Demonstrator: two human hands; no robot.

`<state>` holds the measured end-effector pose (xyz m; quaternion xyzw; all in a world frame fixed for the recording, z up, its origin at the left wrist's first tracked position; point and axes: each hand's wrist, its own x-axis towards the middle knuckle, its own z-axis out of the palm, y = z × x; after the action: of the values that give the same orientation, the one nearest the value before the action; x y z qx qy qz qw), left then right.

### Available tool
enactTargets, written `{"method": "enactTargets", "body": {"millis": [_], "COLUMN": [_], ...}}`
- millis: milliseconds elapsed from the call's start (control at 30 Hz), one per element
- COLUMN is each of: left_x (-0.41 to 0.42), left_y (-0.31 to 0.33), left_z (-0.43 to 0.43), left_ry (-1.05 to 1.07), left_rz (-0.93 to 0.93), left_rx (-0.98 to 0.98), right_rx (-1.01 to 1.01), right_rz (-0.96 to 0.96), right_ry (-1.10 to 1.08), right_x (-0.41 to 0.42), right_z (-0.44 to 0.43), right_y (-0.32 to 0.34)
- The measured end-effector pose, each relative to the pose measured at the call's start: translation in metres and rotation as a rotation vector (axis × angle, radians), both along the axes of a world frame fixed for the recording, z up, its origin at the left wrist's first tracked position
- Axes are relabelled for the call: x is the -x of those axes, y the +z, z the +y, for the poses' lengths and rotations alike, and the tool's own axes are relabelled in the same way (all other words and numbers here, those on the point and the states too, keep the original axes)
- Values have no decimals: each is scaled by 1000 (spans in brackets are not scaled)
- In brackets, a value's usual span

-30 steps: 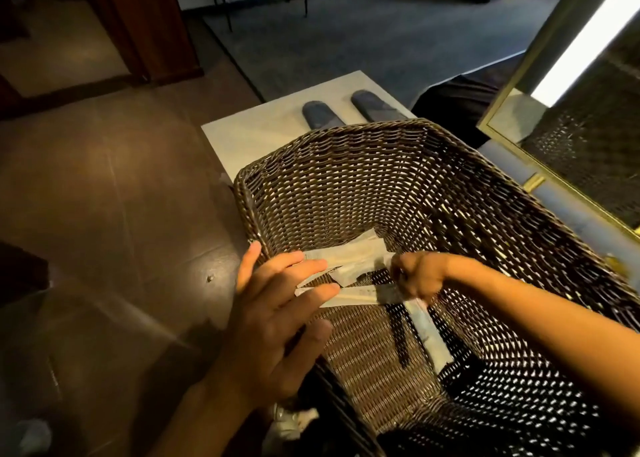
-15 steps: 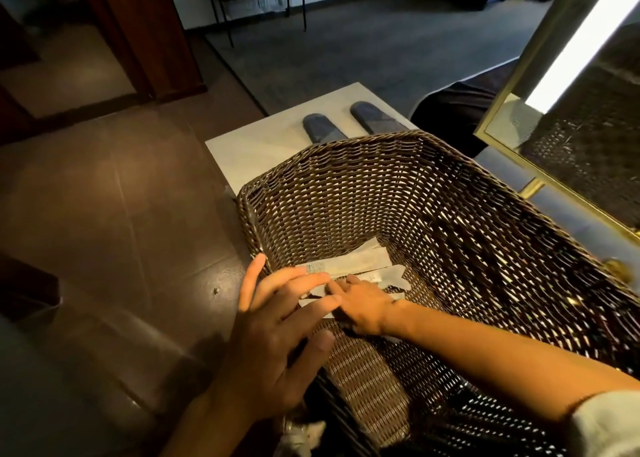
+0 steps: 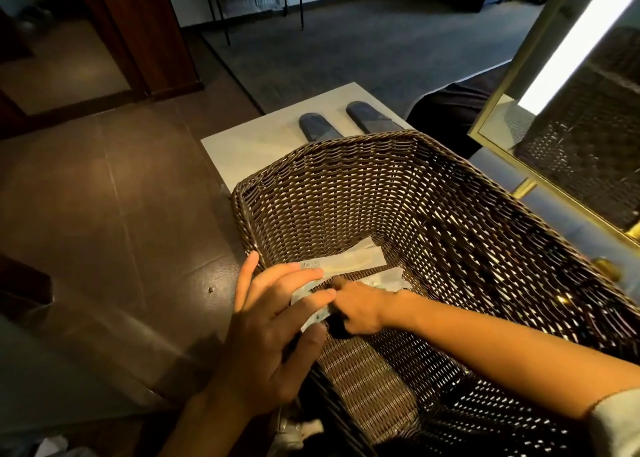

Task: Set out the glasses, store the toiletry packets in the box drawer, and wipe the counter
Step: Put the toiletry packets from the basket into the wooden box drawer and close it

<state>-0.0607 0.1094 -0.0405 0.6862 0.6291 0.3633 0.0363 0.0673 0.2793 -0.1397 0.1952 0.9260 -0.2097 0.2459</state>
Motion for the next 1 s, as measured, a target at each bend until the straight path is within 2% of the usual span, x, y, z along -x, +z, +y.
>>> {"method": "enactTargets", "body": {"millis": [100, 167, 233, 333, 500, 667, 833, 1000], "left_x": [0, 0, 1, 2, 4, 3, 2, 2], "left_y": [0, 1, 1, 0, -3, -6, -5, -4], "left_z": [0, -1, -1, -1, -1, -1, -1, -1], "left_ry": [2, 2, -6, -21, -30, -17, -13, 2], "left_rz": [-8, -12, -18, -24, -14, -7, -8, -1], "left_rx": [8, 17, 21, 28, 36, 12, 10, 33], "right_rx": [-8, -95, -169, -173, -95, -166, -213, -257], "right_rz": [103, 120, 0, -224, -250, -43, 171, 188], "right_ry": [-135, -155, -136, -96, -111, 10, -55, -111], "right_x": [-1, -7, -15, -23, -21, -8, 12, 28], "right_z": [20, 39, 53, 59, 53, 53, 63, 64], "right_y": [9, 12, 8, -7, -22, -18, -11, -19]}}
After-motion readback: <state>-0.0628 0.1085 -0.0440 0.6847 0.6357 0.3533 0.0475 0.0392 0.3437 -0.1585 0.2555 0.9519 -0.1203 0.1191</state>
